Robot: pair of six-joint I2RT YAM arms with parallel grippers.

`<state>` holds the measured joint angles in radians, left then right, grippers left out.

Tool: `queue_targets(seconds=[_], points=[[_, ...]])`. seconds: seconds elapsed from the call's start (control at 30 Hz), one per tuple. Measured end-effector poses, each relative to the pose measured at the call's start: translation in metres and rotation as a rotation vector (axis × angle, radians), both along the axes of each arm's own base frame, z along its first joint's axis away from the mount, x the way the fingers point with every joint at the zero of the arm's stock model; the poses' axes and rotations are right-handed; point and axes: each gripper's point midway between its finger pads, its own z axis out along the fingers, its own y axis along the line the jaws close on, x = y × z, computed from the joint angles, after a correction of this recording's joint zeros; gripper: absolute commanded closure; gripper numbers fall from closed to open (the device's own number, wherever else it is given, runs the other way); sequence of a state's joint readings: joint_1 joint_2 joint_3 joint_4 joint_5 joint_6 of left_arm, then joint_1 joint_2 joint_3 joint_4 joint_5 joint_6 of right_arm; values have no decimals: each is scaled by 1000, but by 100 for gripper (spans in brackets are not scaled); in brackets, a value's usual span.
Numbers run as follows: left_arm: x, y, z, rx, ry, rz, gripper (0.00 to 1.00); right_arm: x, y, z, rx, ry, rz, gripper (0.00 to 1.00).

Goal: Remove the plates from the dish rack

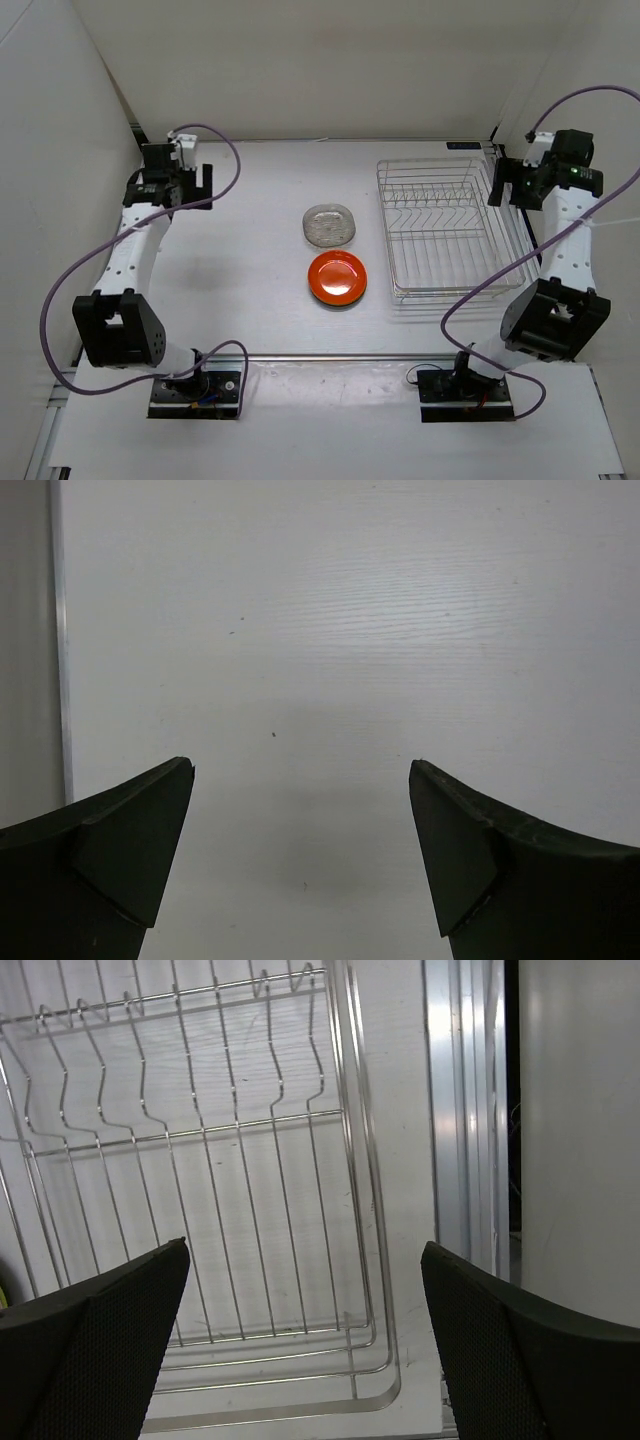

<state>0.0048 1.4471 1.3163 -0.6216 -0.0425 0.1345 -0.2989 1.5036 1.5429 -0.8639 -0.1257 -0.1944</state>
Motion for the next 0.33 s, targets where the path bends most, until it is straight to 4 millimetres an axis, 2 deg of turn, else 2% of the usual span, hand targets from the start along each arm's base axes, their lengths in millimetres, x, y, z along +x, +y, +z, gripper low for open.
queue_targets(seconds=[0.17, 0.23, 0.33], points=[[-10, 48, -2, -47, 5, 98, 0, -6, -25, -2, 5, 2, -59, 0], [-12, 57, -4, -55, 9, 115, 0, -6, -28, -2, 2, 3, -62, 0], [-14, 59, -4, -73, 12, 109, 0, -6, -27, -3, 5, 3, -59, 0]])
